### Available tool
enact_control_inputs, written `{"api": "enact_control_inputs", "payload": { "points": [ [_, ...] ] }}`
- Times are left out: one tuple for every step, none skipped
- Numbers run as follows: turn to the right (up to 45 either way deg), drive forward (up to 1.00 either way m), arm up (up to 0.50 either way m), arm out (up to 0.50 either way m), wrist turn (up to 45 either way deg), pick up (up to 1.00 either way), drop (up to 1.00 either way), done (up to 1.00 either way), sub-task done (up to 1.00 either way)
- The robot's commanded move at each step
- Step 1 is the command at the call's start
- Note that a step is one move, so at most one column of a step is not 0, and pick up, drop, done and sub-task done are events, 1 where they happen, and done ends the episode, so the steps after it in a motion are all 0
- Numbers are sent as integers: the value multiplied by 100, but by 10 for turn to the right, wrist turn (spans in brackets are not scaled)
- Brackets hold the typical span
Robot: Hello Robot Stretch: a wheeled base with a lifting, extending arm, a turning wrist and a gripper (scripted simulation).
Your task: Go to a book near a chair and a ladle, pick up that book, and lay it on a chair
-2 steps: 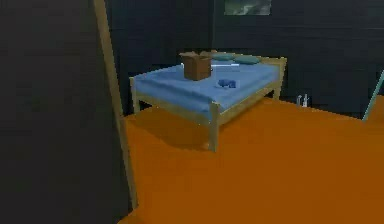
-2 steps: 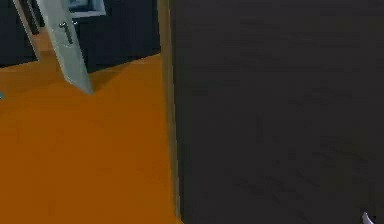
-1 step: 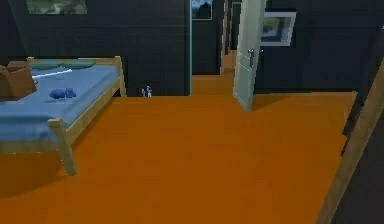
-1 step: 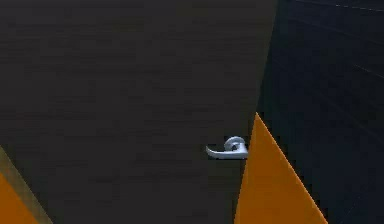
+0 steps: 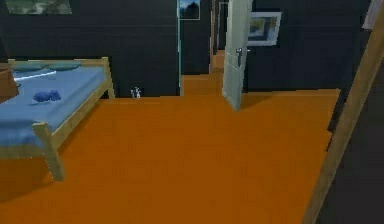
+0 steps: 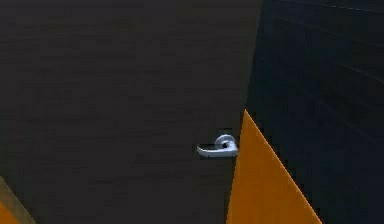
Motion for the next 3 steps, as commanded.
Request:
{"api": "enact_control_inputs", "payload": {
  "points": [
    [0,100,0,0,0,0,0,0,0],
    [0,100,0,0,0,0,0,0,0],
    [30,0,0,0,0,0,0,0,0]
  ]
}}
